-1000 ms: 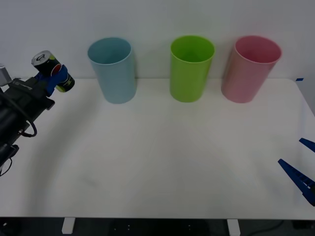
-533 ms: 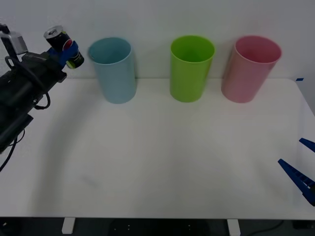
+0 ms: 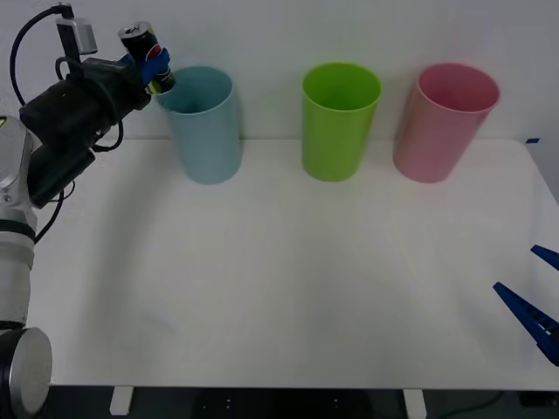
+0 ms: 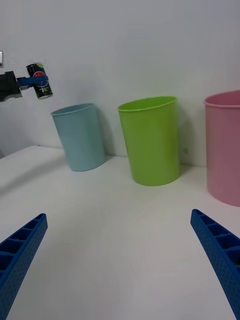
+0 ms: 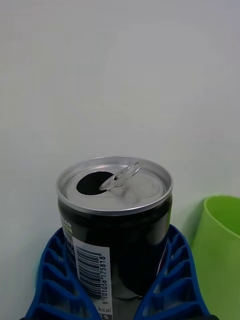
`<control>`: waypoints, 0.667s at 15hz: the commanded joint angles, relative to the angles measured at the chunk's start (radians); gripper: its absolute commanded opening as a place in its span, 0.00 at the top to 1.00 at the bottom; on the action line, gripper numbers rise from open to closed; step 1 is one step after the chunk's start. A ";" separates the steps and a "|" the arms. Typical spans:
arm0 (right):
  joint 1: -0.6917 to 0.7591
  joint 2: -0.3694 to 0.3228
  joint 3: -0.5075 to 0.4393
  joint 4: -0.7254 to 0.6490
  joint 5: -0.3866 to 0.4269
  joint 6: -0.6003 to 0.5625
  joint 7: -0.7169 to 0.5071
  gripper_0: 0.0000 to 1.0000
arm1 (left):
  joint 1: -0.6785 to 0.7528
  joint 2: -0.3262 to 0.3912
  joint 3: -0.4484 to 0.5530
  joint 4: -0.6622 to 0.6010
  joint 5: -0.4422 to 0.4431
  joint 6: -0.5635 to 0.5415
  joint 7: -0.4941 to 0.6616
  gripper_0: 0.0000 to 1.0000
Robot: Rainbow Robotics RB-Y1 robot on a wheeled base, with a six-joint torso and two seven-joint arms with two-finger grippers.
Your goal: Grasp the object on the table and drop it into the matching bin: aluminum can to the light blue bin, PET bottle to the pink bin.
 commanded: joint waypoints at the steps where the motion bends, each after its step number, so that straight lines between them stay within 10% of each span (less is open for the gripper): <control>1: 0.000 0.000 0.000 0.000 0.000 0.000 0.000 0.00 | -0.095 -0.002 -0.008 0.118 -0.045 0.015 -0.010 1.00; 10: 0.000 0.000 0.000 0.000 0.000 0.000 0.000 0.00 | -0.305 -0.005 -0.015 0.387 -0.123 0.095 -0.041 1.00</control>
